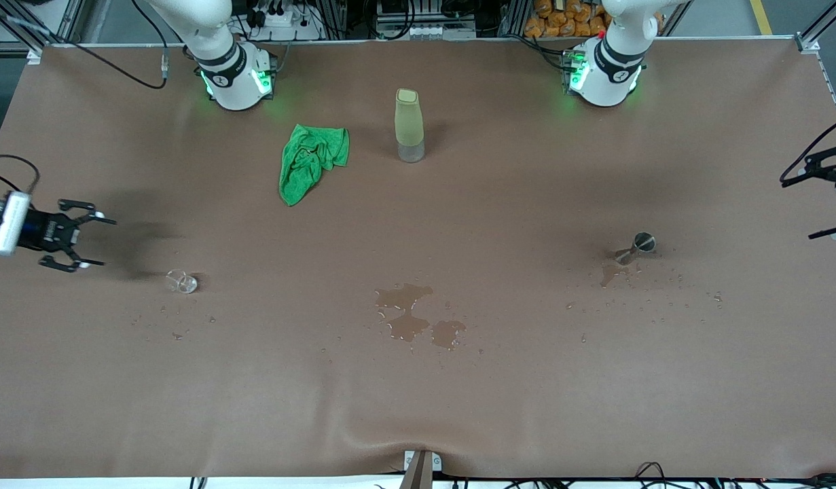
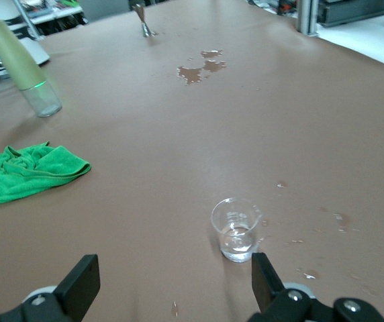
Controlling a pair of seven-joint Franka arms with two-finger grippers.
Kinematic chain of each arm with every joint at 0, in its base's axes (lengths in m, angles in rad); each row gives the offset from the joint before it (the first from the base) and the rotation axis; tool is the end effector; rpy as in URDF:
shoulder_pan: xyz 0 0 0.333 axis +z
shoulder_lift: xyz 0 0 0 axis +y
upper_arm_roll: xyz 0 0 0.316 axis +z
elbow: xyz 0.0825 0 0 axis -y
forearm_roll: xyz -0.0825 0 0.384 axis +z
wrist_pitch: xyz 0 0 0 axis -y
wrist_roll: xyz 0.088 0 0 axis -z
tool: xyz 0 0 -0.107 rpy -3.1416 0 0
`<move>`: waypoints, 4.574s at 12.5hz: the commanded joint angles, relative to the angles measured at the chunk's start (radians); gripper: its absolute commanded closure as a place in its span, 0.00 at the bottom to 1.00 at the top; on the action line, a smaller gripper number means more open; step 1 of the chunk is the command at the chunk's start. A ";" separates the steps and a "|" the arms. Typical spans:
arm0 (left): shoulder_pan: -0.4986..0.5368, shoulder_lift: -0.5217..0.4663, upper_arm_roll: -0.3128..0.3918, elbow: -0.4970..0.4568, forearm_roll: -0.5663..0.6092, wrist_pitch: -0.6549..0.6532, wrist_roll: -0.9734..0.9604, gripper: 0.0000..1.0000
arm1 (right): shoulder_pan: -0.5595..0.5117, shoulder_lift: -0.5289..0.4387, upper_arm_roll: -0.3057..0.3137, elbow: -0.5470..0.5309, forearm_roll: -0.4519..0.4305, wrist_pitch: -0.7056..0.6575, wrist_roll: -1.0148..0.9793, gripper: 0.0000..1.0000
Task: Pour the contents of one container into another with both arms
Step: 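Lower the right gripper to the glass beaker while the left gripper approaches the jigger, then close the right gripper on the beaker while the left gripper grasps the jigger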
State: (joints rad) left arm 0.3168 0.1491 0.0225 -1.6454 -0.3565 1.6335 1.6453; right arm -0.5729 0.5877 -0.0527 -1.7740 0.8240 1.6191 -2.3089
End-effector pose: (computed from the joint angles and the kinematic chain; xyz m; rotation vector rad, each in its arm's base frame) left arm 0.5706 0.1631 0.5149 2.2690 -1.6447 0.2921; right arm 0.5217 -0.2817 0.2183 -1.7873 -1.3676 -0.8114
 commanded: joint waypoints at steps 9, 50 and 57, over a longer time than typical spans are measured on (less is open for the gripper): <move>0.153 0.263 -0.009 -0.042 -0.332 0.064 0.450 0.00 | -0.019 0.243 0.014 0.060 0.234 -0.028 -0.343 0.00; 0.127 0.652 -0.018 -0.263 -0.776 -0.055 1.019 0.00 | 0.077 0.440 0.036 0.110 0.575 -0.105 -0.454 0.00; 0.127 0.652 -0.018 -0.260 -0.782 -0.064 1.019 0.27 | 0.085 0.442 0.036 0.110 0.575 -0.104 -0.445 0.44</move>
State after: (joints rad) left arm 0.4434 0.7955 0.0015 -1.9082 -1.1133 1.5877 2.6405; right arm -0.4982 1.0107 -0.0145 -1.6740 1.3729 1.5168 -2.7196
